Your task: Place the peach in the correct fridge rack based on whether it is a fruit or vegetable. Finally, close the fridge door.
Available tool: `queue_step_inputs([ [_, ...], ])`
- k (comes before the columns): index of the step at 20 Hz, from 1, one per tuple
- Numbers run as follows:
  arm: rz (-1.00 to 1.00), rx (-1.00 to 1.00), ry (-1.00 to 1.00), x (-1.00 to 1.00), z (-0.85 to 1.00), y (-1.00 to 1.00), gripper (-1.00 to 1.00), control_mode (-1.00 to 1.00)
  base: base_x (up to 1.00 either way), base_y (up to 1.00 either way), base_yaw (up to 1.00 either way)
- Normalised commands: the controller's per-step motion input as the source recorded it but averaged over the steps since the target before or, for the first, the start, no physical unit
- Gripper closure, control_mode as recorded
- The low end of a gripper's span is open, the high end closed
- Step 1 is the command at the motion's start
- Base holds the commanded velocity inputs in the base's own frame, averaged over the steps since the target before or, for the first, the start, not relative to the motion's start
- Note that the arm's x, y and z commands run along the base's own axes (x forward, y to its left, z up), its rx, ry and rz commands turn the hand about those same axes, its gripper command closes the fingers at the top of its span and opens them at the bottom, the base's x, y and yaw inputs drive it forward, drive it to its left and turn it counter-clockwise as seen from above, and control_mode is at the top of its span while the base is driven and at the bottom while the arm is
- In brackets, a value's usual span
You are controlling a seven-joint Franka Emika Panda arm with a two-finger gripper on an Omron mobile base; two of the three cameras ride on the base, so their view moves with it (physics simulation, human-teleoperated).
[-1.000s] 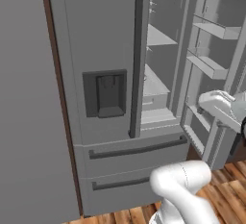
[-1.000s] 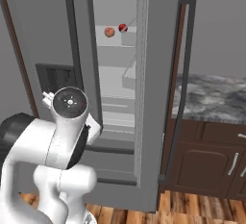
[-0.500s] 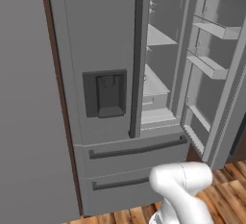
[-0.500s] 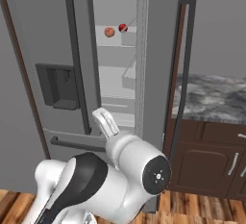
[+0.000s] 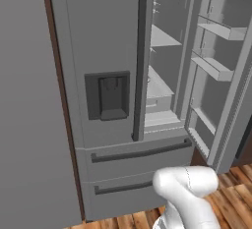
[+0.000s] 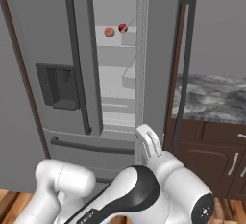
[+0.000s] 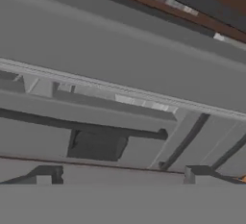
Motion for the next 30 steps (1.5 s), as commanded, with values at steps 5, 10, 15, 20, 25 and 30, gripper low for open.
queue_step_inputs([
  [5,-0.01,0.16,0.00,0.11,0.00,-0.99,-1.00,-1.00,0.00,0.00,0.00],
  [10,0.00,0.20,0.00,0.40,0.00,-0.71,-1.00,-1.00,0.00,0.00,0.00],
  [15,0.05,0.24,0.01,0.71,-0.02,-0.65,-1.00,-1.00,0.00,0.00,0.00],
  [20,0.07,0.17,0.03,0.64,-0.30,-0.49,-1.00,-1.00,0.00,0.00,0.00],
  [25,0.04,0.04,0.08,0.68,-0.52,-0.05,-1.00,-1.00,0.00,0.00,0.00],
  [30,0.03,0.00,0.11,0.63,-0.48,0.00,-1.00,-1.00,0.00,0.00,0.00],
])
